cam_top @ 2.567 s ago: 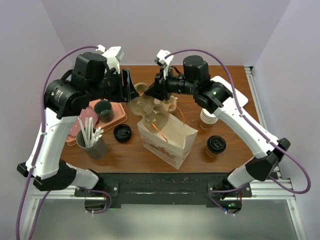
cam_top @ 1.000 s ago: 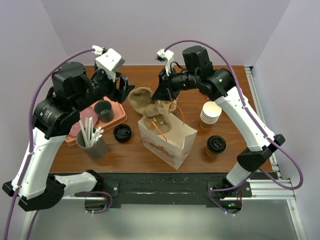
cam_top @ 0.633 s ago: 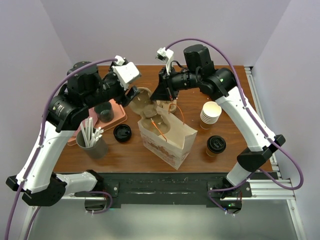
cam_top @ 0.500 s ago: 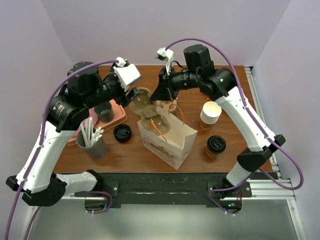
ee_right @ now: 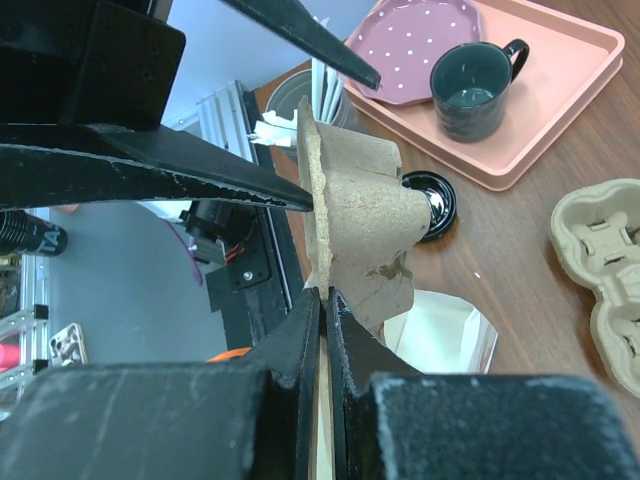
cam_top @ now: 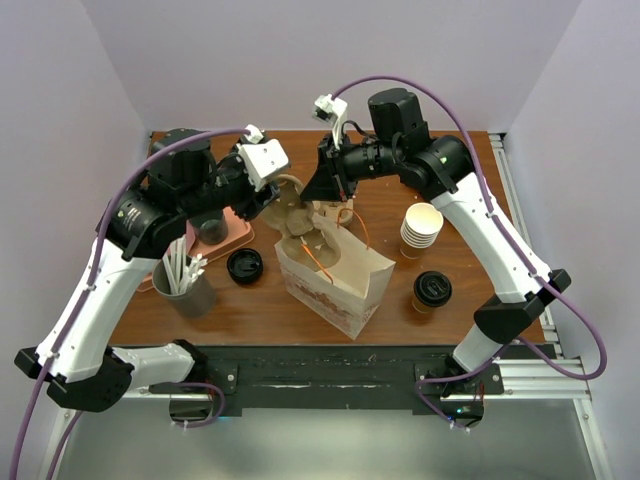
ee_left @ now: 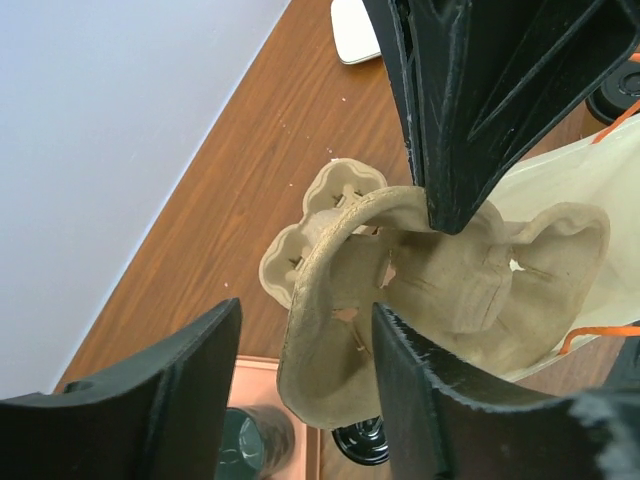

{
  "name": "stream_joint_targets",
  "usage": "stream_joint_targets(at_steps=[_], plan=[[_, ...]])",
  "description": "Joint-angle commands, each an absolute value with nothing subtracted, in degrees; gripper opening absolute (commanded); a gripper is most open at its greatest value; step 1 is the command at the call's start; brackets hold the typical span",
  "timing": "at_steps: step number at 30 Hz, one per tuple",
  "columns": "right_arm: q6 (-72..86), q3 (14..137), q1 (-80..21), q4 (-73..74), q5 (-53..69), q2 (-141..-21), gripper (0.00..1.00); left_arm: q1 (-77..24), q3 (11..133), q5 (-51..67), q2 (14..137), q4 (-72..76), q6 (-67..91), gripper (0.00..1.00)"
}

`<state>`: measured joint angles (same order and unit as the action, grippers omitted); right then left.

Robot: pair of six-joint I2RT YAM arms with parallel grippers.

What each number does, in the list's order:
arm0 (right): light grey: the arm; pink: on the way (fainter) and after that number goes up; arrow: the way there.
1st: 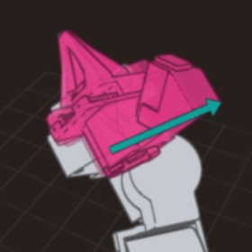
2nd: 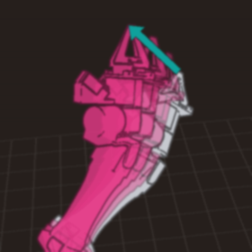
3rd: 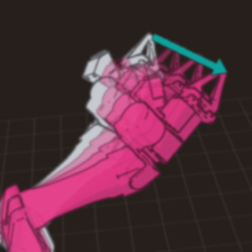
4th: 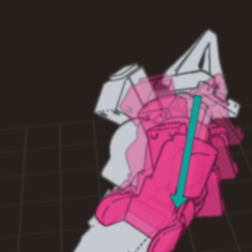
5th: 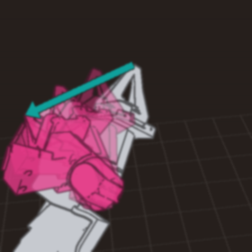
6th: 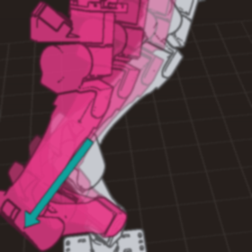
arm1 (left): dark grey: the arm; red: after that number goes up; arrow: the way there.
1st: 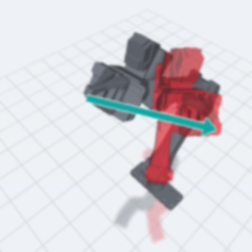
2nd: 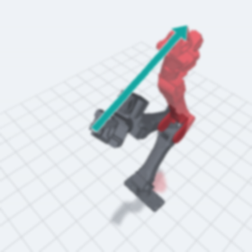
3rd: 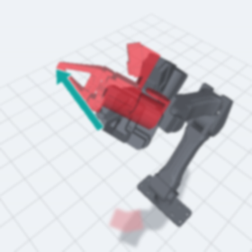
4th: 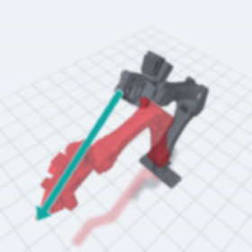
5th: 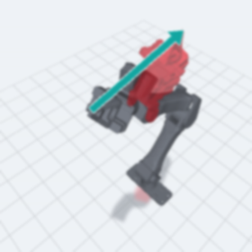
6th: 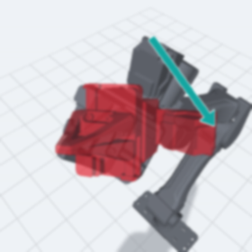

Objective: Pack the takeout coffee

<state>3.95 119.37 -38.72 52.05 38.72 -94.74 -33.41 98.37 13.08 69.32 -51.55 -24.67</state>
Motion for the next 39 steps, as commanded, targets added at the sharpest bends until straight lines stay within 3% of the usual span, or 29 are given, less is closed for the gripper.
stream_joint_targets(at_steps=[1, 6, 10, 15, 20, 22, 26, 29, 34, 39], plan=[[4.92, 121.38, -38.5, 49.31, 40.6, -94.13, 0.0, -33.49, 97.47, 11.87, 68.73, -49.22, -24.35, 0.53], [5.01, 121.03, -38.41, 49.39, 40.87, -93.87, 0.0, -33.57, 97.03, 11.78, 68.56, -47.03, -23.91, 0.43], [5.36, 120.67, -38.23, 49.31, 40.96, -93.78, 0.0, -33.49, 96.94, 12.21, 68.12, -46.14, -23.56, 0.28], [7.47, 120.85, -37.36, 48.17, 41.39, -93.43, 0.04, -33.57, 97.29, 12.57, 67.94, -45.79, -22.06, 0.23], [13.17, 120.59, -35.25, 45.36, 41.84, -92.2, 0.19, -33.49, 97.47, 14.85, 67.85, -46.05, -18.9, 0.2], [15.8, 118.84, -34.11, 43.0, 42.36, -91.24, 0.21, -33.49, 97.56, 16.69, 67.5, -46.14, -17.24, 0.17], [21.44, 115.4, -31.73, 37.8, 42.89, -88.25, 0.4, -33.49, 98.61, 19.86, 66.97, -46.75, -13.37, 0.17], [26.18, 114.17, -29.36, 34.99, 41.93, -86.05, 0.48, -33.49, 99.84, 22.14, 66.62, -47.72, -10.11, 0.17], [28.92, 112.33, -27.95, 31.64, 41.22, -82.01, 0.57, -33.49, 99.66, 24.26, 65.3, -47.9, -3.36, 0.13], [23.3, 111.1, -27.86, 38.22, 33.51, -78.05, 0.61, -33.49, 102.04, 24.96, 66.35, -51.76, 2.89, 0.14]])
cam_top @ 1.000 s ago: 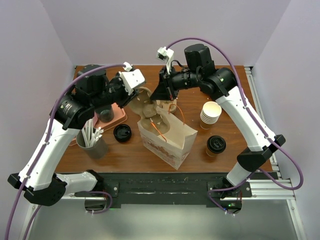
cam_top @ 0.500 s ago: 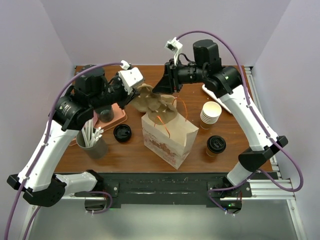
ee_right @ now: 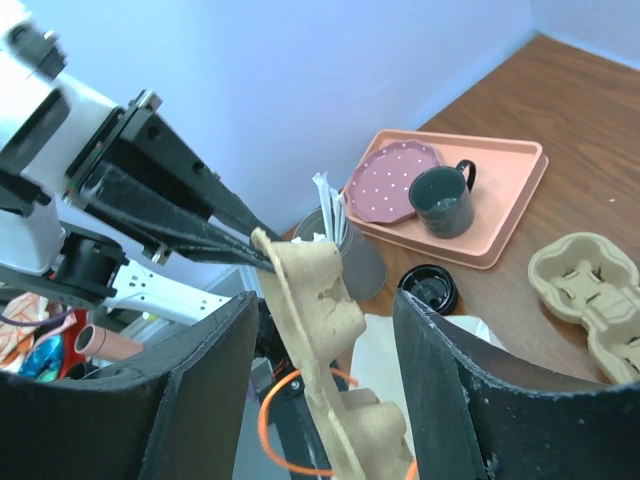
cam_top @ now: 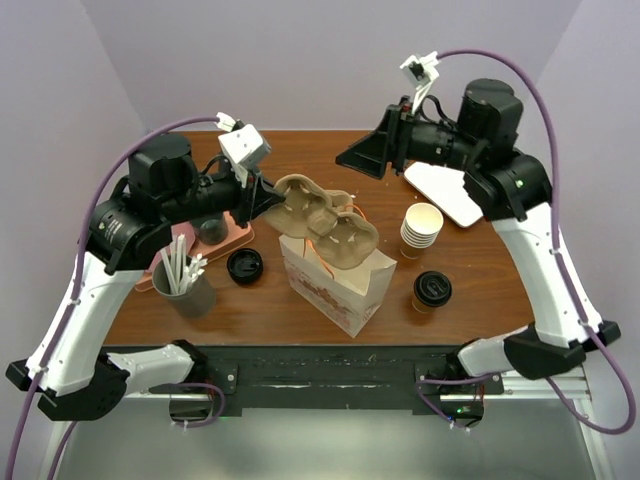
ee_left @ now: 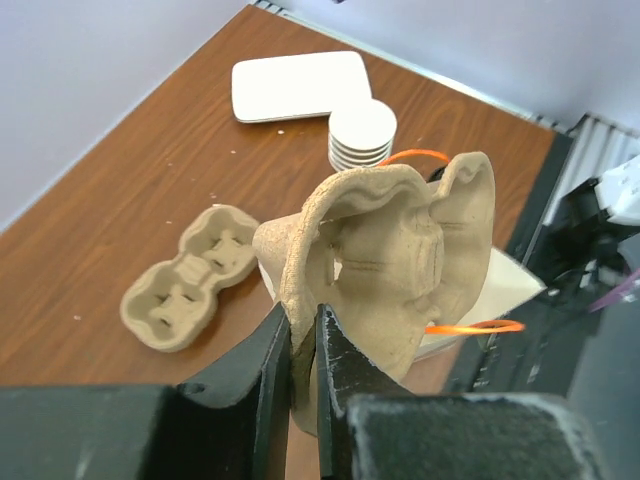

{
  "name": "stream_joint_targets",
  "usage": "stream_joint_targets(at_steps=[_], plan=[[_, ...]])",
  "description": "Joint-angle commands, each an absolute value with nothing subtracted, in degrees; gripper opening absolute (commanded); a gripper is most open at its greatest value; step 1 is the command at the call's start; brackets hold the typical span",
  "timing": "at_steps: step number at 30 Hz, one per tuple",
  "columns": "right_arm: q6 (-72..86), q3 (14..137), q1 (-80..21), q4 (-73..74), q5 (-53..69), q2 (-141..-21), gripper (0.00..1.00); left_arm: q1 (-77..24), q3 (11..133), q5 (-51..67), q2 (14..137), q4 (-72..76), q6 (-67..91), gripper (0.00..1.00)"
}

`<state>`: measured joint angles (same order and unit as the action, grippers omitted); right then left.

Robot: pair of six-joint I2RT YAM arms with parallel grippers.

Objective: Pack the takeout coffee

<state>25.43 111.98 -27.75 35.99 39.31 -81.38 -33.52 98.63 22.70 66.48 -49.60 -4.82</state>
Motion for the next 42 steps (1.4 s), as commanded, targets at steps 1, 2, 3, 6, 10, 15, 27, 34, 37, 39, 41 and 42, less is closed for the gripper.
stream_joint_targets(at_steps=[1, 2, 3, 6, 10, 15, 27, 34, 37, 39, 41, 42], plan=[[21.81, 110.57, -27.86, 40.67, 32.79, -77.61, 0.61, -33.4, 102.82, 25.13, 66.53, -52.64, 4.12, 0.15], [21.36, 110.22, -27.95, 41.65, 32.44, -76.48, 0.61, -33.49, 103.09, 25.22, 66.79, -53.95, 4.83, 0.16], [20.75, 109.78, -27.86, 42.62, 32.17, -75.86, 0.61, -33.49, 103.36, 25.57, 67.32, -54.66, 5.44, 0.16], [18.2, 107.5, -27.86, 45.96, 31.12, -72.7, 0.61, -33.49, 103.8, 25.49, 68.55, -57.04, 7.64, 0.15], [13.98, 102.58, -27.86, 47.98, 27.08, -67.77, 0.62, -33.49, 102.31, 26.1, 68.82, -57.66, 9.57, 0.14], [14.93, 102.57, -27.86, 52.11, 18.3, -65.75, 0.59, -33.49, 101.51, 26.72, 69.87, -58.09, 10.9, 0.15], [13.98, 100.03, -27.95, 51.95, 22.3, -66.79, 0.38, -33.49, 100.9, 31.38, 73.56, -61.96, 12.31, 0.16], [14.15, 97.38, -27.86, 48.87, 27.69, -66.97, 0.44, -33.49, 101.69, 31.46, 74.09, -64.86, 11.43, 0.16], [14.24, 97.47, -27.86, 49.92, 24.1, -66.89, 0.44, -33.4, 104.14, 30.5, 74.79, -65.13, 11.16, 0.16], [14.94, 97.21, -27.95, 49.92, 22.94, -66.36, 0.44, -33.49, 106.6, 28.31, 75.58, -65.48, 10.81, 0.16], [15.12, 97.03, -27.86, 49.75, 22.76, -66.1, 0.44, -33.4, 107.75, 25.24, 75.85, -65.74, 10.02, 0.16], [15.64, 96.6, -27.95, 49.49, 22.85, -65.92, 0.43, -33.49, 108.19, 24.35, 75.85, -65.92, 9.76, 0.16]])
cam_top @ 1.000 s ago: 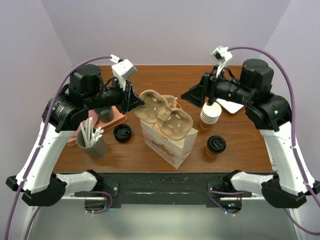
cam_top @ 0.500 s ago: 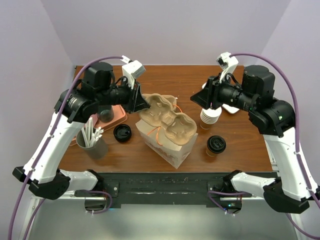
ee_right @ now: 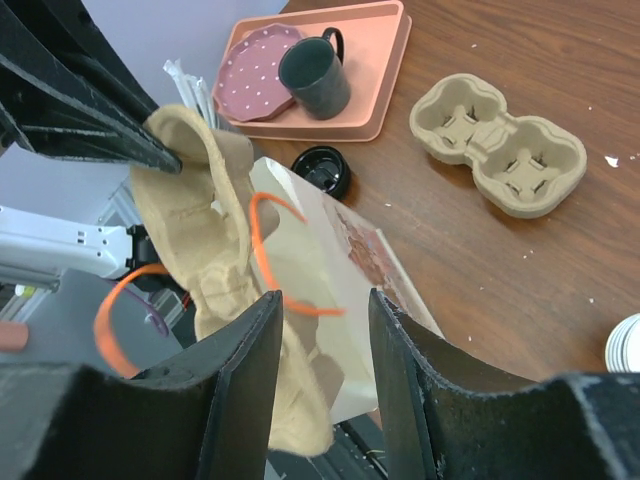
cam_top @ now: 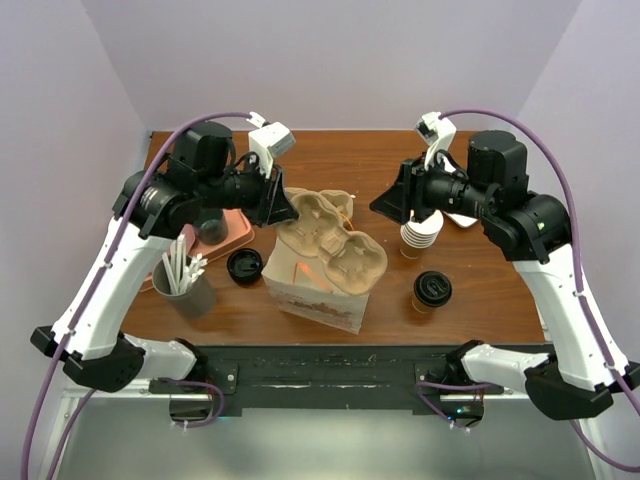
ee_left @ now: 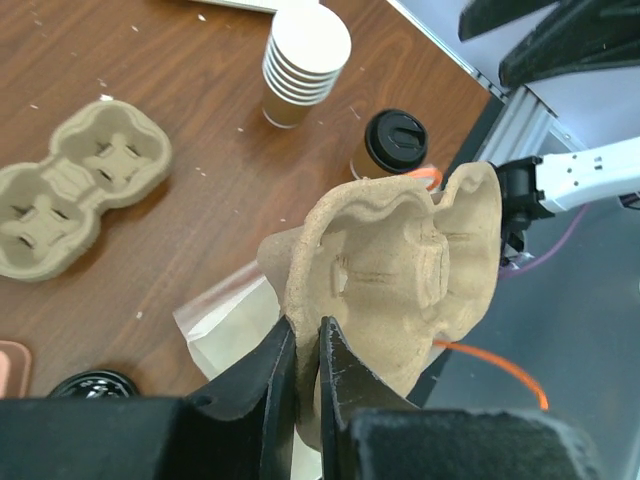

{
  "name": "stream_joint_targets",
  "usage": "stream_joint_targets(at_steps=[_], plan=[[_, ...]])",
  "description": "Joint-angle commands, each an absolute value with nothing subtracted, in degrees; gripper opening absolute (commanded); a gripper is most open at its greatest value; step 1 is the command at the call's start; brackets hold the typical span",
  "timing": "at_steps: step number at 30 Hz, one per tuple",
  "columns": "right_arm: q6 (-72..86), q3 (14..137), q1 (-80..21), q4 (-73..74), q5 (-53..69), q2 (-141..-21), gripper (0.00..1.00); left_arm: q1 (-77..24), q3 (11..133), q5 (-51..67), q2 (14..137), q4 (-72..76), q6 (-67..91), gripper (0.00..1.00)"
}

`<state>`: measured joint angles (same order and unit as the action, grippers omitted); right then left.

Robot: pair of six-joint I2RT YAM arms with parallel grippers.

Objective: Pack the takeout coffee

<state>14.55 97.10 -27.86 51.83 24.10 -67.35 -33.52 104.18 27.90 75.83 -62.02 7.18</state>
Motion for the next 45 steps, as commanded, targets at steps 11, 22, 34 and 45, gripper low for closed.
stream_joint_targets(at_steps=[11, 22, 34, 45], plan=[[13.18, 90.53, -27.86, 39.29, 26.2, -62.32, 0.44, -33.4, 111.18, 18.99, 75.24, -72.06, 12.38, 0.16], [23.55, 92.64, -27.86, 50.53, 12.93, -62.67, 0.45, -33.49, 109.86, 16.44, 73.04, -74.53, 21.79, 0.15], [30.41, 86.93, -27.86, 55.28, 15.9, -57.48, 0.47, -33.49, 101.88, 19.86, 68.56, -72.6, 34.53, 0.15], [30.67, 84.82, -27.95, 58.97, 18.46, -57.39, 0.46, -33.4, 98.88, 18.9, 66.97, -71.45, 41.22, 0.15]])
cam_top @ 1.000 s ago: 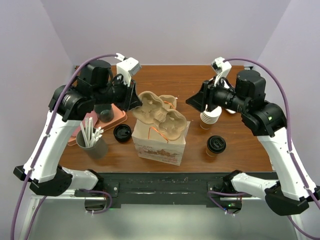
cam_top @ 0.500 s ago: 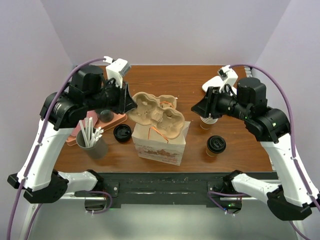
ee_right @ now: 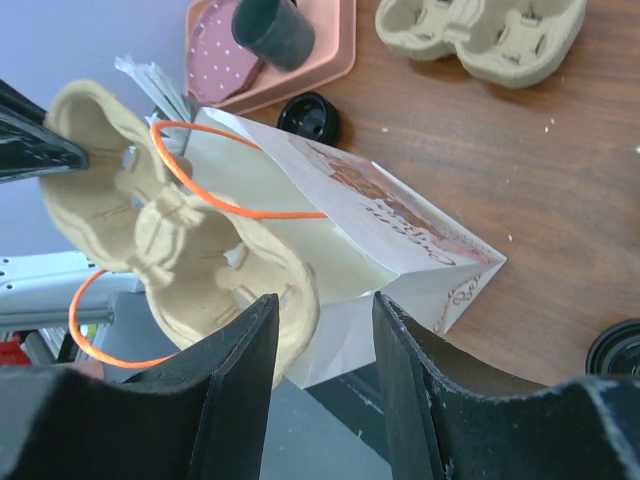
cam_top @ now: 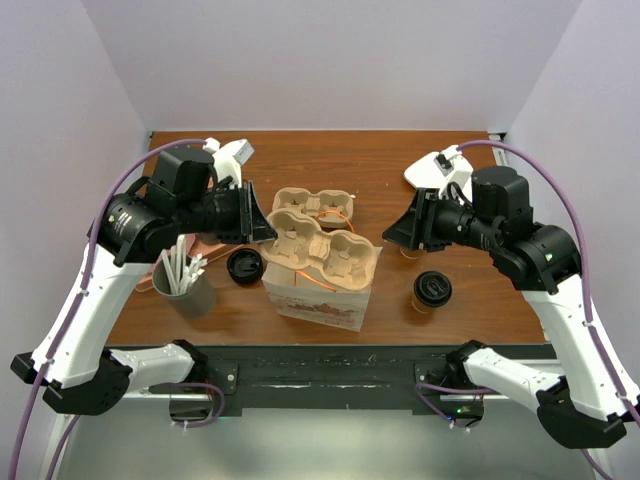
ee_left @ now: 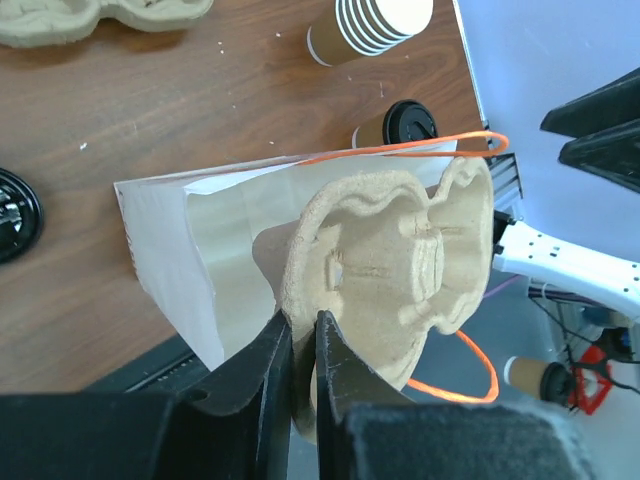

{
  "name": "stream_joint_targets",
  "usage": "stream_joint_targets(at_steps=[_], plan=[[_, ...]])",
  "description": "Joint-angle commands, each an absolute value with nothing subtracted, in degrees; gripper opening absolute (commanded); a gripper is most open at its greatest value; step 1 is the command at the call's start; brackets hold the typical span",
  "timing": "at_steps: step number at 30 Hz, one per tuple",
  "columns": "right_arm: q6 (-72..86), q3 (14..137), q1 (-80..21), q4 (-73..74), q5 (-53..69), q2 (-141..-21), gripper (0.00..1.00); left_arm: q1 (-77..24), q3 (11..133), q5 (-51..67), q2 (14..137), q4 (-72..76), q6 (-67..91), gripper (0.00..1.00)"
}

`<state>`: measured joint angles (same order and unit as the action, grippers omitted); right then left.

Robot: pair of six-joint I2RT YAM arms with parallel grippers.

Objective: Pack the takeout coffee

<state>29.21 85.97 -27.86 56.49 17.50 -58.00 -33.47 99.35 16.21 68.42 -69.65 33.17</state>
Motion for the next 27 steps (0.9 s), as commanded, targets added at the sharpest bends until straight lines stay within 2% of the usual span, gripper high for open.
stream_joint_targets(at_steps=[1, 20, 27], plan=[[31.46, 84.12, -27.95, 58.97, 18.72, -57.22, 0.46, -33.4, 98.62, 18.81, 66.97, -71.63, 40.96, 0.15], [37.09, 75.42, -28.04, 51.86, 24.08, -53.79, 0.45, -33.4, 98.52, 7.04, 66.97, -72.77, 35.68, 0.13], [37.35, 74.09, -29.35, 52.56, 22.15, -54.23, 0.45, -33.49, 99.32, 4.83, 66.97, -72.51, 36.12, 0.13]])
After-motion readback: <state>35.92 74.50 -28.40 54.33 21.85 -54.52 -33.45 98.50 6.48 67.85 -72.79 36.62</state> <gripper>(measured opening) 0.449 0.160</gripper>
